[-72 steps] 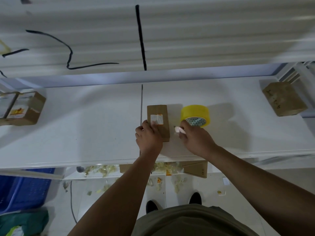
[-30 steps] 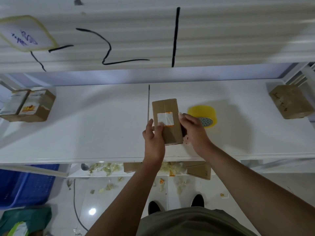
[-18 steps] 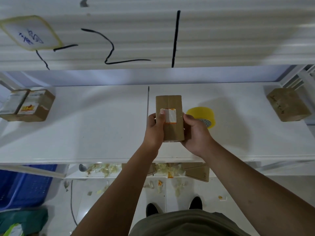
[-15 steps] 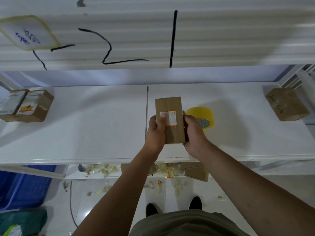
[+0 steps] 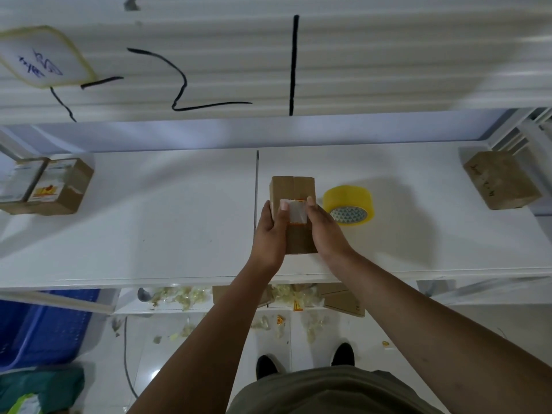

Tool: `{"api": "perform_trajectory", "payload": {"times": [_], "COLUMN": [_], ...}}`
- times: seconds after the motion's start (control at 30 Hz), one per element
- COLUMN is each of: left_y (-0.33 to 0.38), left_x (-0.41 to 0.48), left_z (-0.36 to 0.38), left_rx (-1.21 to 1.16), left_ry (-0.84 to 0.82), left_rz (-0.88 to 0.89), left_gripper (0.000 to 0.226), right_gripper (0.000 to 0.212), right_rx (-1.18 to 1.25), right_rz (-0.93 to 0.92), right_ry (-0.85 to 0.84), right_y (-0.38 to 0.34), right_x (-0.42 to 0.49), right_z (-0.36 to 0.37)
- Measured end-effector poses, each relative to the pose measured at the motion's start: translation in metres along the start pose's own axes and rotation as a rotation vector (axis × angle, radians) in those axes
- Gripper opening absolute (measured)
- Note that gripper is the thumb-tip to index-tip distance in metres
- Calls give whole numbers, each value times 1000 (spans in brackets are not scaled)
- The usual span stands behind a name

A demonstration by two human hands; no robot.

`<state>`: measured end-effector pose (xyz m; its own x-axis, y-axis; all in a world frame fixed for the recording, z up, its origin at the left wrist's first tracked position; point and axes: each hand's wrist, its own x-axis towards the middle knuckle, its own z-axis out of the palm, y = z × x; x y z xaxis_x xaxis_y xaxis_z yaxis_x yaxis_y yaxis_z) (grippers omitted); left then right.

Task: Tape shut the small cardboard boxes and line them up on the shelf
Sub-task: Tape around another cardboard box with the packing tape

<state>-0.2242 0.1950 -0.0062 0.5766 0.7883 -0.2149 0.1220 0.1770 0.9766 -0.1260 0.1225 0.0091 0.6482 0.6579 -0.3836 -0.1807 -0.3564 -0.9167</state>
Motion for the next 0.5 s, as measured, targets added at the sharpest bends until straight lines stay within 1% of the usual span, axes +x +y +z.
{"api": "perform_trajectory", "payload": {"times": [0.07, 0.13, 0.2, 0.27, 0.3, 0.33, 0.4, 0.47, 0.5], "left_y": [-1, -5, -14, -24, -27, -28, -26, -25, -26], "left_x": [5, 8, 9, 11, 14, 17, 25, 33, 36], "left_z": [2, 5, 7, 6, 5, 5, 4, 6, 6], "left_rx": [38, 104, 123, 159, 176, 194, 251, 360, 451], "left_ry": [6, 18, 43, 140, 198, 252, 316, 313, 297], "left_rz": [-25, -38, -94, -163, -177, -178, -171, -176, -178], "left_gripper": [47, 57, 70, 81, 83, 81, 73, 63, 60], "right_gripper": [52, 55, 51, 40, 35, 35, 44, 50, 51], "right_rx": [42, 39, -26, -156, -226, -281, -384, -483, -525], "right_rz": [2, 29, 37, -10, -44, -77, -120, -128, -116], "right_ry": [28, 79, 106, 97, 90, 82, 78, 87, 89], "right_y": [9, 16, 18, 18, 17, 18, 21, 24, 27], "right_x": [-1, 1, 7, 12, 14, 15, 21, 25, 27], "right_z": [4, 8, 7, 4, 3, 3, 5, 8, 9]}}
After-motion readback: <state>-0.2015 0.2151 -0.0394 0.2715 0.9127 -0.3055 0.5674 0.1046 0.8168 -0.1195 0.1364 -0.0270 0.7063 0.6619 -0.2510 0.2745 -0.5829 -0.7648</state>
